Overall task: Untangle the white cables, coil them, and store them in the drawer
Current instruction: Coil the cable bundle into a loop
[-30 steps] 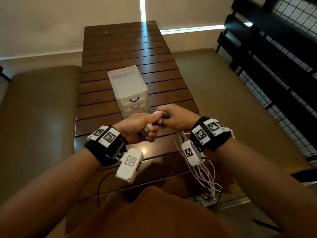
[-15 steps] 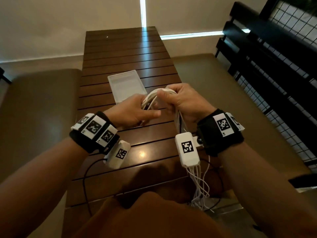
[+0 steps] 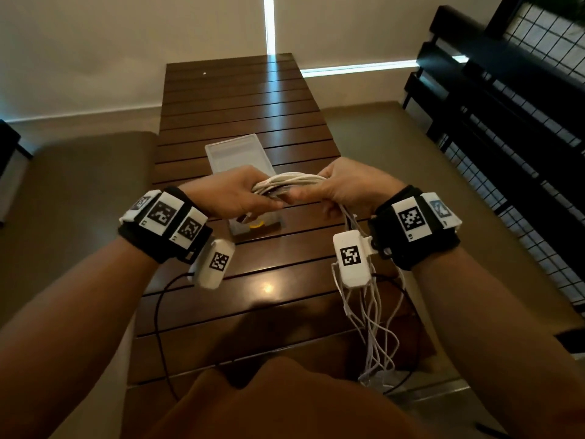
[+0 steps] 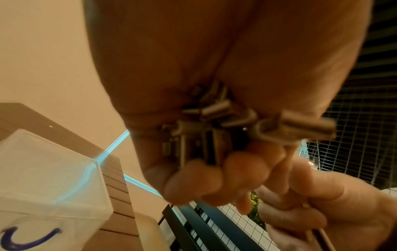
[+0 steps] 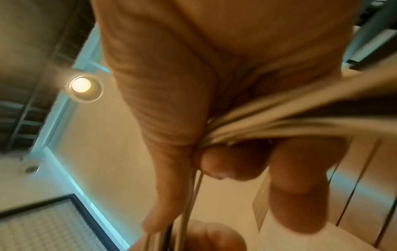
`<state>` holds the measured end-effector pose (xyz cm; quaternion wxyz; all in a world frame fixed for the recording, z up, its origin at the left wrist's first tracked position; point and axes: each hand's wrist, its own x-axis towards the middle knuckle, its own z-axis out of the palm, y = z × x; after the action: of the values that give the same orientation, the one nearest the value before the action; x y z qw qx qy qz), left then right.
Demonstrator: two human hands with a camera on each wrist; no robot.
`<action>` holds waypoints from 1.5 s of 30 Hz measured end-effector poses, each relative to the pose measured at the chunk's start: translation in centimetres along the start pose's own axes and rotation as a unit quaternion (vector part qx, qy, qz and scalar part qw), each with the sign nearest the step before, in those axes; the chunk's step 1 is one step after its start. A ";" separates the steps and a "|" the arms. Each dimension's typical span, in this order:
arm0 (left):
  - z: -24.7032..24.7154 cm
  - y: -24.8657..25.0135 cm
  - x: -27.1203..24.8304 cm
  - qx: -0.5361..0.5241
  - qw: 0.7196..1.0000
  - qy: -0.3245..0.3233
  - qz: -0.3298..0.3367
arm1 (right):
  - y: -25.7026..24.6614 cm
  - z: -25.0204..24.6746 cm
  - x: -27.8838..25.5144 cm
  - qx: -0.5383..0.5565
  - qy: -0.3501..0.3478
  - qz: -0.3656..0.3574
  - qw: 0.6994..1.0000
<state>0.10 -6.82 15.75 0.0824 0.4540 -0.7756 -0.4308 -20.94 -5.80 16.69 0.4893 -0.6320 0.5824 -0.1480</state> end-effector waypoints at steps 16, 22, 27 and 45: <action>5.3 0.7 2.6 -0.315 0.942 -0.116 0.029 | -1.2 3.2 2.1 0.441 0.068 -0.091 0.891; 6.1 1.1 2.3 -0.336 0.939 -0.065 -0.042 | -1.6 3.6 2.6 0.395 0.070 -0.042 0.915; 6.0 1.1 1.6 -0.311 0.945 -0.068 -0.078 | -0.9 4.0 2.7 0.364 0.051 -0.030 0.929; 6.7 0.8 1.7 -0.322 0.938 -0.094 -0.082 | -1.0 4.5 1.5 0.455 0.033 -0.074 0.887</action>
<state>-4.84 -4.05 11.76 0.1151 0.4225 -0.5593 -0.7039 -16.52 -5.27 14.74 0.6911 -0.3759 0.4191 -0.4533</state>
